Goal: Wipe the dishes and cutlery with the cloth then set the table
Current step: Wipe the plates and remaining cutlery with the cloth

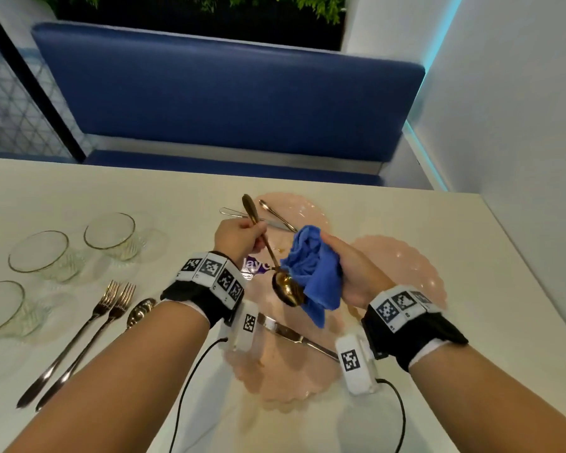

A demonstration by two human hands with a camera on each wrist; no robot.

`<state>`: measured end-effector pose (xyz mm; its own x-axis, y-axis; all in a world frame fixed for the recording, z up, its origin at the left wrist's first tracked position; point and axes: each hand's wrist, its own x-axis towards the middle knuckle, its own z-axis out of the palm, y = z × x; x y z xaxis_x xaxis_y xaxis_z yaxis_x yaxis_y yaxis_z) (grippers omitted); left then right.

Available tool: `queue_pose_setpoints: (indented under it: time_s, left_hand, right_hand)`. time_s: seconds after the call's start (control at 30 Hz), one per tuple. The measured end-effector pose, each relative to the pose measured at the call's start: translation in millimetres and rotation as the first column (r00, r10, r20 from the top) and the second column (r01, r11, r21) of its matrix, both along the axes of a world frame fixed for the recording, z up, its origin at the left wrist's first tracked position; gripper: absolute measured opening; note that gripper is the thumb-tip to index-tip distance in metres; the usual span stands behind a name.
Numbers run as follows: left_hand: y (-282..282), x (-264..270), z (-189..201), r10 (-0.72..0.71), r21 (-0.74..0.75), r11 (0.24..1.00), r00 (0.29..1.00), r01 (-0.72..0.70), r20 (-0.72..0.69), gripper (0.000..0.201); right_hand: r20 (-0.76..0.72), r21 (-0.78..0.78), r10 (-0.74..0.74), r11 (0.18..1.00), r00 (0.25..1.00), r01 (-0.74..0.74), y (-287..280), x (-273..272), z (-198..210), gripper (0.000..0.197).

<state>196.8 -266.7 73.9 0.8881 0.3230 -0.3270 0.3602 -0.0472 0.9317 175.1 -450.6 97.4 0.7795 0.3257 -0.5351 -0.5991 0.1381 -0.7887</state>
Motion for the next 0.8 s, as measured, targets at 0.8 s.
queue_pose_setpoints:
  time_s: [0.8]
  left_hand:
    - [-25.2, -22.4, 83.4, 0.032, -0.111, 0.994, 0.969, -0.005, 0.244, 0.022]
  right_hand:
    - [0.308, -0.205, 0.252, 0.959, 0.917, -0.195, 21.1, -30.3, 34.8, 0.017]
